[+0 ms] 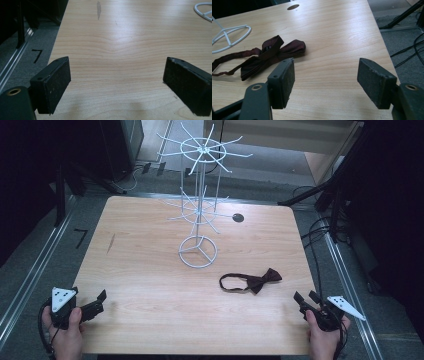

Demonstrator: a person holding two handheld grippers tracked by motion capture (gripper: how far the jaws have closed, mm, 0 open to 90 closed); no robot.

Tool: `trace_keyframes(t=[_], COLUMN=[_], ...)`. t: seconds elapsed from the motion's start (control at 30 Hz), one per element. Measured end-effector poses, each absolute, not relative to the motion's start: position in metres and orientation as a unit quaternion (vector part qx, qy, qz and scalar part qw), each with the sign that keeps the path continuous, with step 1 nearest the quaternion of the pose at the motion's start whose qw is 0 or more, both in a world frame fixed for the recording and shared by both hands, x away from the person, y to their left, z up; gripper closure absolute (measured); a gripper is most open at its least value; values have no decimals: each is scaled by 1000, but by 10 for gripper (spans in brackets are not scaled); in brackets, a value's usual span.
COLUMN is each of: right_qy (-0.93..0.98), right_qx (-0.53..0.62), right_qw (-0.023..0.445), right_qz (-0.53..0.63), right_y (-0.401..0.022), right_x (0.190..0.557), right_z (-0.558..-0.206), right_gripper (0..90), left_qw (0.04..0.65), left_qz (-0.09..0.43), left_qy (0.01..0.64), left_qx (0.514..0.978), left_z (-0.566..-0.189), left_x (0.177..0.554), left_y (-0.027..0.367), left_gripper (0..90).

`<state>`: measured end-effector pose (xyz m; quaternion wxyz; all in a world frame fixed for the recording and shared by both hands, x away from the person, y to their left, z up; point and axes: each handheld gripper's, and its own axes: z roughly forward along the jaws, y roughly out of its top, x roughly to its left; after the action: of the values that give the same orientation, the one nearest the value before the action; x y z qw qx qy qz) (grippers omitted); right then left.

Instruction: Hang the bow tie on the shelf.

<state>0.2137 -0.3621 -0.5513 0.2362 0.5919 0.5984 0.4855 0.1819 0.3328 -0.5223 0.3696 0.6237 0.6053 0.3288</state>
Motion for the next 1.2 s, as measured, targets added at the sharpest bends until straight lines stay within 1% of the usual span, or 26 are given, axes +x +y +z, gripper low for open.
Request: trace_keyframes(t=[0.2, 0.27, 0.5, 0.53, 0.57, 0.8, 1.2], right_qy=[613, 615, 664, 686, 693, 720, 784], right_qx=[587, 587, 550, 538, 536, 522, 489], right_qw=[254, 255, 259, 269, 269, 254, 212], right_qz=[464, 460, 434, 408, 401, 381, 317], right_y=[-356, -354, -333, -325, -323, -313, -290], right_x=[215, 215, 220, 223, 223, 231, 262], right_z=[-550, -549, -538, -534, -533, -525, -501], right_gripper=[360, 362, 382, 385, 385, 394, 397], left_qw=[373, 373, 374, 374, 374, 375, 375], left_qz=[327, 327, 327, 327, 327, 327, 325], left_qy=[604, 604, 604, 603, 603, 603, 604], left_qx=[624, 624, 623, 624, 624, 624, 624], left_z=[-522, -522, -522, -522, -522, -522, -522], left_x=[181, 181, 181, 181, 181, 181, 181], left_y=[333, 333, 333, 333, 333, 333, 334], left_gripper=[84, 84, 83, 84, 84, 84, 84])
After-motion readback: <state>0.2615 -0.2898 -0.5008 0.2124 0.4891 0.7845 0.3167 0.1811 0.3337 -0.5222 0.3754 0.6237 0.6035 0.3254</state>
